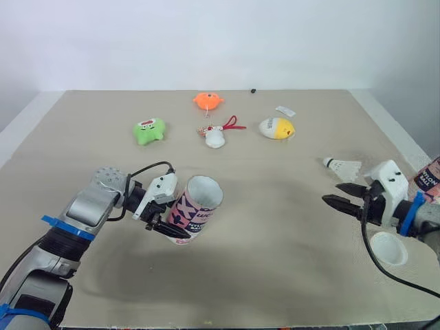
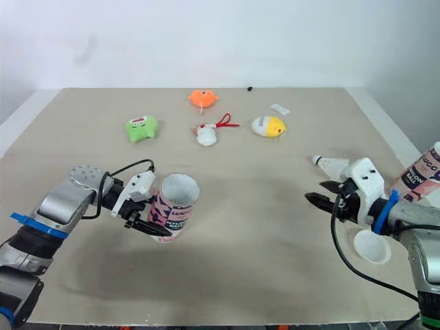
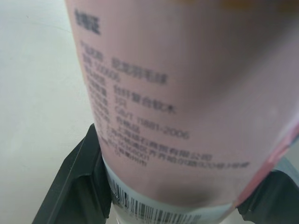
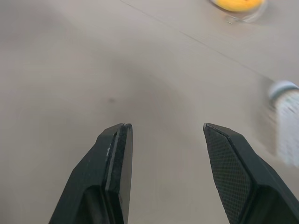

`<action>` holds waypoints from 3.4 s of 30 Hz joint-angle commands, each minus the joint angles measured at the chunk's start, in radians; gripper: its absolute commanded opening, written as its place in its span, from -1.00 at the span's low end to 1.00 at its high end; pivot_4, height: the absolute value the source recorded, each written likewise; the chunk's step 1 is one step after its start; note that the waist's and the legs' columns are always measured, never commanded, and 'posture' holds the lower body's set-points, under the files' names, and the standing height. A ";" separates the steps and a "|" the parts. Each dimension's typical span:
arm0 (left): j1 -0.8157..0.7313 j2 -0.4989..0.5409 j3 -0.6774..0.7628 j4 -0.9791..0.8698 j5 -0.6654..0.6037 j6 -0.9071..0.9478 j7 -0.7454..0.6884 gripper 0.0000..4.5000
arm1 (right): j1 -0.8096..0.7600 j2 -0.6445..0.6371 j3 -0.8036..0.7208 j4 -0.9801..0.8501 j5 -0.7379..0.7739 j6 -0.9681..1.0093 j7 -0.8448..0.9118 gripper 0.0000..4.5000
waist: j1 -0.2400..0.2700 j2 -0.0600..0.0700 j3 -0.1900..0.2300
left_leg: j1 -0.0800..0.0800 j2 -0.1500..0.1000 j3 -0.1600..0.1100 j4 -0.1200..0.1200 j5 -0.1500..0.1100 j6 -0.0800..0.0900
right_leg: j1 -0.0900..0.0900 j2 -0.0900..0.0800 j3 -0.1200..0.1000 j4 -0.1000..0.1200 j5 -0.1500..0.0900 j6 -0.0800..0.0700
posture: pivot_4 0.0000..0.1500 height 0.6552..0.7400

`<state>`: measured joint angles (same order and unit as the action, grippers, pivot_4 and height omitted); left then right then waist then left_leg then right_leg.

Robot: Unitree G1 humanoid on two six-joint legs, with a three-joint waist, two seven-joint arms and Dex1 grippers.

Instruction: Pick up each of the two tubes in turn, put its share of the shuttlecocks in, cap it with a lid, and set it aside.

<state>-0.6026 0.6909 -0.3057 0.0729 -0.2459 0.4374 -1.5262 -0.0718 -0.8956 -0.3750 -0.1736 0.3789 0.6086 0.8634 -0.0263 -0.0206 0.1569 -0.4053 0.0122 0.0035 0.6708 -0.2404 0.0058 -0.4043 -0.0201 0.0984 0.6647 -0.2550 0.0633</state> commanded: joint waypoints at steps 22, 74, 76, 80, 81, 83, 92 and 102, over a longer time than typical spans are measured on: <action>0.038 0.030 -0.005 -0.032 0.000 0.030 0.034 0.22 | -0.673 0.130 0.260 0.943 -0.255 -0.311 -0.104 -0.57 | -0.011 0.001 0.001 | -0.001 -0.001 0.006 -0.002 0.001 0.001 | -0.001 0.000 0.005 -0.001 0.004 -0.003 | 1.00 0.82; -0.001 0.007 -0.030 0.021 0.007 -0.003 0.017 0.22 | -0.947 0.088 0.477 -0.015 0.181 -0.037 0.633 -0.02 | 0.003 0.004 0.007 | -0.005 0.000 -0.008 0.000 0.003 0.001 | -0.003 -0.004 -0.013 0.000 0.005 -0.011 | 1.00 0.82; 0.000 0.006 -0.029 0.022 0.007 -0.003 0.018 0.22 | -0.908 0.047 0.409 -0.034 0.224 0.000 0.609 -0.02 | 0.003 0.004 0.007 | -0.004 0.000 -0.009 -0.001 0.003 0.001 | -0.002 -0.004 -0.014 0.000 0.004 -0.012 | 1.00 0.82; 0.005 0.009 -0.031 0.023 0.006 -0.003 0.012 0.22 | -0.809 0.032 0.323 -0.121 0.289 0.068 0.501 -0.02 | 0.003 0.005 0.008 | -0.004 0.001 -0.010 -0.001 0.003 0.001 | -0.002 -0.004 -0.015 0.000 0.004 -0.013 | 1.00 0.82; 0.005 0.008 -0.031 0.024 0.007 -0.004 0.011 0.22 | -0.796 0.034 0.325 -0.137 0.289 0.071 0.484 -0.02 | 0.003 0.006 0.008 | -0.004 0.001 -0.010 -0.001 0.003 0.001 | -0.002 -0.003 -0.015 0.001 0.004 -0.013 | 1.00 0.82; 0.000 0.005 -0.034 0.029 0.009 -0.005 0.008 0.22 | -0.775 0.060 0.361 -0.173 0.278 0.094 0.424 -0.02 | 0.003 0.006 0.008 | -0.004 0.001 -0.009 -0.001 0.003 0.001 | -0.002 -0.003 -0.015 0.001 0.001 -0.009 | 1.00 0.82; -0.024 -0.007 -0.042 0.053 0.014 -0.014 0.001 0.22 | -0.842 0.192 0.606 -0.086 0.142 0.019 0.425 -0.97 | 0.003 0.006 0.008 | -0.005 0.000 -0.009 0.000 0.003 0.001 | -0.002 -0.004 -0.014 0.001 0.001 -0.008 | 1.00 0.82; -0.015 -0.002 -0.036 0.042 0.011 -0.007 0.007 0.22 | -1.014 0.252 0.871 0.104 -0.058 -0.113 0.651 -0.97 | 0.003 0.007 0.009 | -0.005 0.000 -0.010 0.000 0.003 0.001 | -0.002 -0.004 -0.016 0.001 0.002 -0.009 | 1.00 0.82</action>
<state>-0.6297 0.6862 -0.3199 0.1067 -0.2643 0.4220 -1.5393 -1.0488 -0.6480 0.4568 -0.0900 0.3684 0.5311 1.4657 -0.0232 -0.0137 0.1654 -0.4101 0.0121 -0.0063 0.6704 -0.2377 0.0065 -0.4066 -0.0242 0.0828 0.6656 -0.2532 0.0540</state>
